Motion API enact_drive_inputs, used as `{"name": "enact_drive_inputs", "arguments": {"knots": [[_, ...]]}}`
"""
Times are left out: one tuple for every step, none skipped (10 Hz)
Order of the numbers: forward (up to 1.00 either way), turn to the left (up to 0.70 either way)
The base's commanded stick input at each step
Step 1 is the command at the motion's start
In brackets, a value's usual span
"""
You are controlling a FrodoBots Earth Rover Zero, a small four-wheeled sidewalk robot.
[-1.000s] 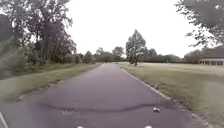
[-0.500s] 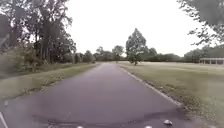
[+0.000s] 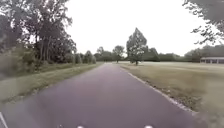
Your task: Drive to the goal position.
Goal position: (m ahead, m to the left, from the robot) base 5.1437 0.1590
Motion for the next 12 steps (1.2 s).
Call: {"name": "enact_drive_inputs", "arguments": {"knots": [[0.7,0.0],[0.7,0.0],[0.7,-0.02],[0.7,-0.08],[0.7,-0.12],[0.7,-0.12],[0.7,-0.12],[0.7,-0.03],[0.7,0.0],[0.7,0.0],[0.7,0.0],[0.7,0.0]]}}
